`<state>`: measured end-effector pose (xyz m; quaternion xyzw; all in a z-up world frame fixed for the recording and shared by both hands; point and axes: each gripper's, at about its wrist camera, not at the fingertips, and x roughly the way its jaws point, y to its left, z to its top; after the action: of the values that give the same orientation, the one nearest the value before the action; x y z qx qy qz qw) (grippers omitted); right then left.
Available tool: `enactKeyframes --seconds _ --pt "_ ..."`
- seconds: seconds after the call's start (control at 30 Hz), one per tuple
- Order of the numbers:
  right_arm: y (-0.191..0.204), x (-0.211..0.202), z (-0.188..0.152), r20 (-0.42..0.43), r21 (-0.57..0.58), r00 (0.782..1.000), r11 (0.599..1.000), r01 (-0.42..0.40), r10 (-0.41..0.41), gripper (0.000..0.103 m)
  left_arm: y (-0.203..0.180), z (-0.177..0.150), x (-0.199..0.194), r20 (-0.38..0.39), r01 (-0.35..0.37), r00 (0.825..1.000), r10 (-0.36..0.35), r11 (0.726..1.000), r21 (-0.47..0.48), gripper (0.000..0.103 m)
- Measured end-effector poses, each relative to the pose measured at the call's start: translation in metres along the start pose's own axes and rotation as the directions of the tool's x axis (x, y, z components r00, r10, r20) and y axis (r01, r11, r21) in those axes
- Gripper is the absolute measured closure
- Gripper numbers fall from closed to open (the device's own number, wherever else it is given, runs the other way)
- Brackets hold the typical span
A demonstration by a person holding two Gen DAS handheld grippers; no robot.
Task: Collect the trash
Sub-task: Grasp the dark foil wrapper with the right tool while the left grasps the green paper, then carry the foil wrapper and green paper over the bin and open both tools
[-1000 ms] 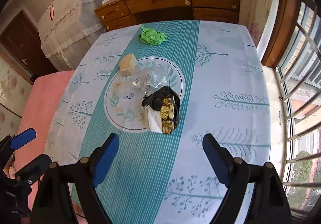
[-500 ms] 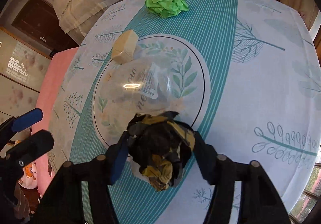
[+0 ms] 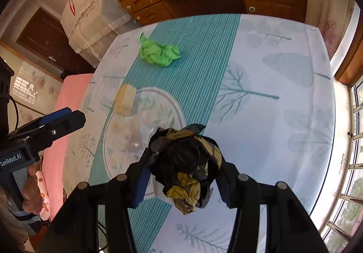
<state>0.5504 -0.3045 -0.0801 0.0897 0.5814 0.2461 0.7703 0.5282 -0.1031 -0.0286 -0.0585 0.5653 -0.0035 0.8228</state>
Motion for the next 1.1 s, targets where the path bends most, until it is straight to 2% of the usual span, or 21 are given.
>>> enactKeyframes --seconds 0.27,0.57,0.63,0.7,0.8,0.9,1.1 --pt "-0.022 0.008 0.065 0.132 0.043 0.991 0.999 0.032 -0.037 0.051 -0.004 0.073 0.044 -0.006 0.030 1.000 -0.031 0.997 -0.076 0.022" --pt "-0.036 0.032 0.093 0.151 0.084 0.988 0.996 0.015 -0.028 0.051 -0.003 0.123 0.108 -0.059 0.040 0.997 -0.051 0.983 -0.182 0.022" --pt "-0.037 0.034 0.091 0.145 0.086 0.989 0.996 0.011 -0.023 0.051 -0.003 0.127 0.121 -0.077 0.029 0.996 -0.045 0.981 -0.194 0.030" --pt "-0.038 0.036 0.089 0.140 0.084 0.990 0.996 0.013 -0.024 0.051 -0.002 0.130 0.135 -0.110 0.031 0.992 -0.054 0.979 -0.203 0.046" --pt "-0.040 0.038 0.084 0.128 0.090 0.991 0.996 0.015 -0.026 0.051 -0.005 0.129 0.148 -0.136 0.033 0.989 -0.062 0.978 -0.208 0.051" --pt "-0.042 0.038 0.079 0.119 0.099 0.992 0.995 0.019 -0.030 0.051 -0.010 0.126 0.151 -0.128 0.039 0.990 -0.065 0.981 -0.192 0.058" --pt "-0.040 0.033 0.067 0.118 0.111 0.993 0.994 0.015 -0.028 0.052 -0.026 0.118 0.146 -0.091 0.013 0.996 -0.025 0.991 -0.130 0.066"
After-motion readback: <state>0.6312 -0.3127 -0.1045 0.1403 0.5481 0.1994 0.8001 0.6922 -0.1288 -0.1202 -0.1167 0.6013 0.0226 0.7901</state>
